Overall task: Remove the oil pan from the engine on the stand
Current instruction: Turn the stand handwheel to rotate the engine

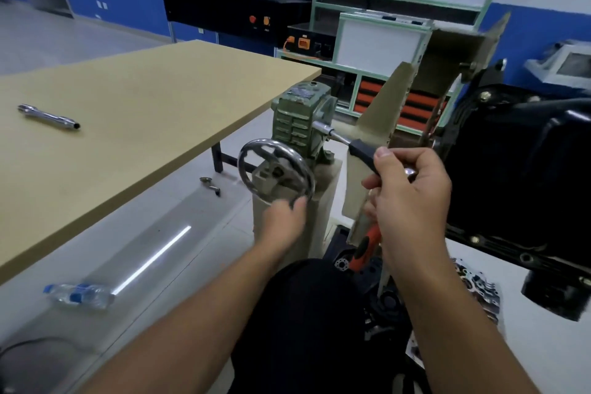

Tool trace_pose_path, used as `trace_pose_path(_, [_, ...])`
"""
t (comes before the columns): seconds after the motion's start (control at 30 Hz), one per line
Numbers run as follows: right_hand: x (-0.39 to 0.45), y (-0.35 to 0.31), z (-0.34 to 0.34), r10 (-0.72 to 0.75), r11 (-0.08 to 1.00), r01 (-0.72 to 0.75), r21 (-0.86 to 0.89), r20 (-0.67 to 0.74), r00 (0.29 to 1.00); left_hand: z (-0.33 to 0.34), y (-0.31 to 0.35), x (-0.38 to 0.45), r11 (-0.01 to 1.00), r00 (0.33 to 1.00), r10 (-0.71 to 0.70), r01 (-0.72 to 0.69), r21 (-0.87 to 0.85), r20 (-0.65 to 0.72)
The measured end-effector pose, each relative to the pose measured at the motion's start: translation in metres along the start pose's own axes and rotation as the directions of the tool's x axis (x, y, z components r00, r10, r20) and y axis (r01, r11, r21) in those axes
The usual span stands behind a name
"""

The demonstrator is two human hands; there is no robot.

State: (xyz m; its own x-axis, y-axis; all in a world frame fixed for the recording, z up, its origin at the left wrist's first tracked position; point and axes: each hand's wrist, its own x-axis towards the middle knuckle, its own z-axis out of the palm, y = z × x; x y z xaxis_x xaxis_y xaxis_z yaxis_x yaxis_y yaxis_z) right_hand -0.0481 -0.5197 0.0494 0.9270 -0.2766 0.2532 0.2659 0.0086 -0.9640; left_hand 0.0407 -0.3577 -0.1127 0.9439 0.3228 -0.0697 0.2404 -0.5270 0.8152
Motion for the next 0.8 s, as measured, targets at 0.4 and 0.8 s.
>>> trace_pose_path(0.4, [0.006,-0.004,0.000,-0.054,0.998,0.054,0.012,0.013,0.998,0.008,-0.036,0.005,0.993,0.987,-0.114,0.109,0.045,0.112])
trace_pose_path(0.8, [0.007,0.005,-0.001,-0.048,0.998,0.048,-0.033,0.010,0.999,-0.026,-0.047,0.014,0.892,0.895,-0.399,0.429,-0.141,0.199])
